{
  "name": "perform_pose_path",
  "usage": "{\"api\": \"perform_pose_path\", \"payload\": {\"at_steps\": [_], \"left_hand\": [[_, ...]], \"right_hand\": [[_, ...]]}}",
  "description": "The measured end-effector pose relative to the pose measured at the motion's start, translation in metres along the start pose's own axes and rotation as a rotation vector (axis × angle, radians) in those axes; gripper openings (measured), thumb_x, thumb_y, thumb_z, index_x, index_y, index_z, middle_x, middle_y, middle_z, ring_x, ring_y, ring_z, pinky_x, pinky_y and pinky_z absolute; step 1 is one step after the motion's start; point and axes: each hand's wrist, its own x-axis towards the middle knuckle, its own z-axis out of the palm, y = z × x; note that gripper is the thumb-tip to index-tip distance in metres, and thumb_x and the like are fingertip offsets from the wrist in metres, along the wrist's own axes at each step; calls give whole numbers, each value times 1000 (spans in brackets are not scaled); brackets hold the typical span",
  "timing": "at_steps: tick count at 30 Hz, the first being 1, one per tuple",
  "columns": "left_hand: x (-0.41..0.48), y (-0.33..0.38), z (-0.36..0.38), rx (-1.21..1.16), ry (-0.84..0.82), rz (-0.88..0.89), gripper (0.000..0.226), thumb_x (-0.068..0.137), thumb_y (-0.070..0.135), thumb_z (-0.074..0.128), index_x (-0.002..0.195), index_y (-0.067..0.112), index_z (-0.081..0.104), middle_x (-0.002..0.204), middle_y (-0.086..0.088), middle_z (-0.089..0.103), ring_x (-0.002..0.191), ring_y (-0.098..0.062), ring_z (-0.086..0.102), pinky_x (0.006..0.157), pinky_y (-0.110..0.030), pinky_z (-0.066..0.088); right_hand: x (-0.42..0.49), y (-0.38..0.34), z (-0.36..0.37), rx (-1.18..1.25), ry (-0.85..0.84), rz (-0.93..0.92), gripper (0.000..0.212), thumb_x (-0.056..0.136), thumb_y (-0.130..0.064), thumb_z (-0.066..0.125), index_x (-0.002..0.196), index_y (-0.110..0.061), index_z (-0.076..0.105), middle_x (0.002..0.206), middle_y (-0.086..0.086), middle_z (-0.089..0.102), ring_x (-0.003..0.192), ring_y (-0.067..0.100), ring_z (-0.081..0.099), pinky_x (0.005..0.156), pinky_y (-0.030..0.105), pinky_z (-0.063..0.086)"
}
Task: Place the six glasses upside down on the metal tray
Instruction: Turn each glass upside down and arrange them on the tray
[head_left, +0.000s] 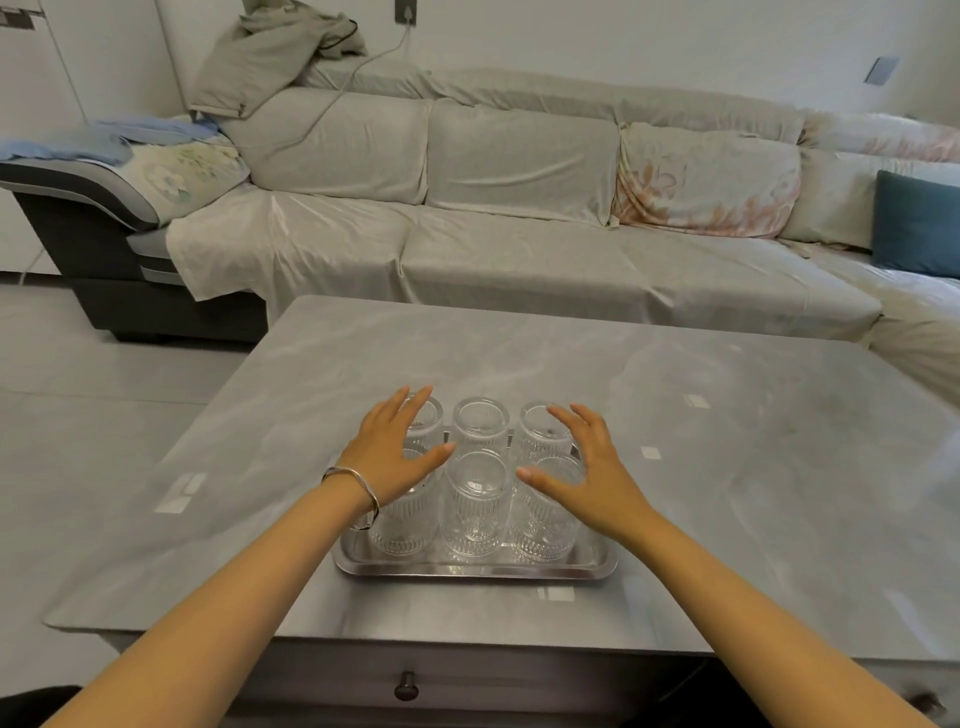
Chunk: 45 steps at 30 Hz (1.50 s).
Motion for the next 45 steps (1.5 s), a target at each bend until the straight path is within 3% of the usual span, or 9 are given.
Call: {"api": "perform_pose_path", "payload": {"at_steps": [4, 10, 15, 20, 24, 26, 29, 34, 45], "left_hand": [[0, -4, 7, -92, 8, -71, 74, 80, 55, 53, 142, 39, 16, 158, 2, 1, 143, -26, 15, 112, -43, 24], [3, -6, 12, -65, 10, -83, 74, 81, 55, 52, 143, 24, 24, 158, 5, 6, 141, -22, 22, 111, -37, 26], [4, -6, 14, -72, 6, -93, 77, 80, 56, 52, 143, 24, 22, 158, 4, 5, 142, -24, 19, 114, -41, 25], [2, -3, 10, -67, 0, -92, 80, 77, 61, 52, 142, 25, 24, 158, 5, 6, 142, -24, 19, 114, -42, 25], [-4, 1, -3, 25, -59, -26, 101, 53, 88, 40, 140, 43, 17, 157, 10, 4, 145, -23, -2, 117, -50, 13], [-10, 0, -6, 174, -120, 82, 100, 49, 91, 38, 137, 53, 11, 157, 11, 2, 144, -22, -10, 116, -55, 9], [-15, -2, -3, 383, -213, 191, 93, 55, 87, 39, 136, 56, 6, 157, 11, 0, 144, -23, -13, 116, -55, 4], [-15, -6, 4, 426, -183, 216, 78, 69, 76, 43, 137, 51, 14, 158, 8, 4, 145, -25, -6, 117, -50, 8], [-12, -8, 6, 427, -156, 237, 77, 70, 76, 40, 138, 49, 17, 157, 8, 8, 145, -25, -3, 117, -48, 11]], "right_hand": [[7, 1, 9, 40, -33, 128, 103, 57, -77, 57, 146, -41, 20, 161, -6, 2, 146, 20, 20, 112, 39, 27], [12, 9, 14, 86, -48, 171, 103, 58, -77, 57, 147, -38, 24, 161, -6, 10, 147, 15, 15, 113, 37, 22], [15, 10, 13, 113, -45, 170, 103, 55, -78, 59, 145, -40, 26, 160, -6, 15, 145, 17, 22, 116, 43, 27], [14, 9, 11, 77, -70, 167, 104, 54, -81, 56, 145, -41, 24, 161, -6, 8, 146, 18, 18, 114, 42, 24], [10, 2, 3, -100, -71, -31, 89, 59, -87, 44, 139, -51, 28, 161, -13, 2, 148, 13, 7, 116, 42, 16], [8, -3, 1, -240, -137, -186, 81, 63, -86, 42, 136, -55, 29, 161, -13, 8, 148, 10, 0, 118, 43, 6], [6, -8, 3, -398, -230, -291, 75, 71, -76, 49, 139, -48, 35, 160, -12, 15, 148, 11, 2, 121, 44, 5], [4, -9, 10, -522, -197, -335, 69, 79, -63, 56, 141, -43, 35, 157, -12, 26, 147, 11, 16, 120, 39, 6], [2, -6, 16, -547, -148, -341, 70, 79, -65, 54, 142, -41, 34, 155, -10, 30, 146, 13, 20, 120, 39, 8]]}}
